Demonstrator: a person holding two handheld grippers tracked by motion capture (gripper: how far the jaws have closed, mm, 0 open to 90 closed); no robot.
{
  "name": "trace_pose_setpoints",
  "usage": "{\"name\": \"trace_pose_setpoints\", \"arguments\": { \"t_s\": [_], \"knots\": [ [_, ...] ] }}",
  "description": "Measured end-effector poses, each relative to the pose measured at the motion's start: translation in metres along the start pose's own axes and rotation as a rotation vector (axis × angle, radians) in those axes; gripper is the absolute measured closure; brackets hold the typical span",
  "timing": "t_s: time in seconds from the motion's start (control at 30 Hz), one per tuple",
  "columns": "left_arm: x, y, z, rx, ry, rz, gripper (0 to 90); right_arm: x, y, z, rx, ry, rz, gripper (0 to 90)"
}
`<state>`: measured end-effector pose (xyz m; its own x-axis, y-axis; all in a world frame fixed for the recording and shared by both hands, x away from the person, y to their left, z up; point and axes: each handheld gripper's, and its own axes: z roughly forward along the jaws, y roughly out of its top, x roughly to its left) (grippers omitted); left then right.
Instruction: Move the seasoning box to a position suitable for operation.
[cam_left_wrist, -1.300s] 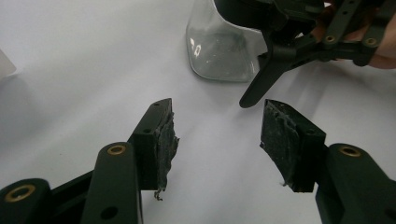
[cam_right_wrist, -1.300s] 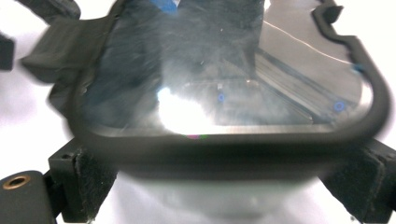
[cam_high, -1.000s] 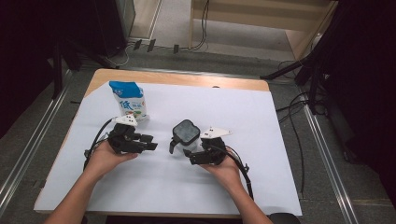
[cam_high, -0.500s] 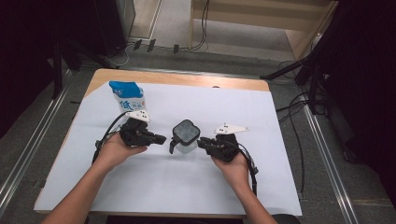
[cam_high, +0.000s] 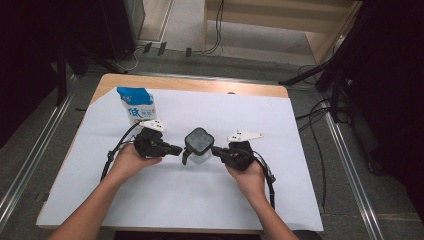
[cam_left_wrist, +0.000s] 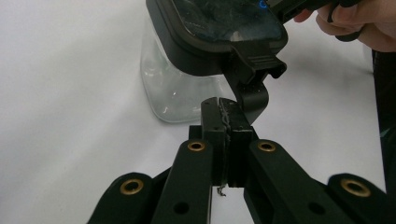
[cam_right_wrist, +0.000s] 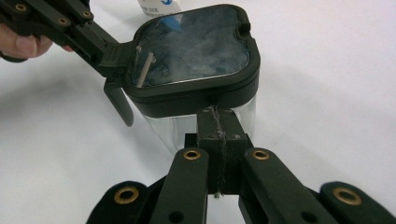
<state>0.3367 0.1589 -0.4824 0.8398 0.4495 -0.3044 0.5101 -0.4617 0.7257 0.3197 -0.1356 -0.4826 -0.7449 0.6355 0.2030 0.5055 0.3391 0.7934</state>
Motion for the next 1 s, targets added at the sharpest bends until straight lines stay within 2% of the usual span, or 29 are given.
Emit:
{"name": "trace_pose_setpoints", "arguments": {
  "t_s": [0.13, 0.33, 0.6, 0.73, 0.93, 1.0],
  "knots": [
    [-0.003, 0.000, 0.004, 0.009, 0.004, 0.015, 90.0, 0.000, 0.000, 0.002, -0.003, -0.003, -0.002, 90.0],
    [-0.005, 0.000, 0.006, 0.016, 0.000, 0.009, 90.0, -0.004, 0.000, 0.004, -0.007, 0.003, 0.022, 90.0],
    [-0.010, 0.001, 0.010, -0.003, 0.019, -0.010, 90.0, -0.009, 0.002, 0.008, -0.021, -0.002, 0.049, 90.0],
    [-0.014, 0.001, 0.013, -0.004, 0.018, -0.054, 90.0, -0.010, 0.004, 0.011, -0.026, -0.005, 0.054, 90.0],
    [-0.020, 0.000, 0.018, -0.026, 0.030, -0.063, 90.0, -0.014, 0.007, 0.014, -0.030, -0.006, 0.068, 90.0],
    [-0.022, 0.001, 0.020, -0.027, 0.034, -0.055, 90.0, -0.015, 0.008, 0.015, -0.031, -0.005, 0.070, 90.0]
  ]
}}
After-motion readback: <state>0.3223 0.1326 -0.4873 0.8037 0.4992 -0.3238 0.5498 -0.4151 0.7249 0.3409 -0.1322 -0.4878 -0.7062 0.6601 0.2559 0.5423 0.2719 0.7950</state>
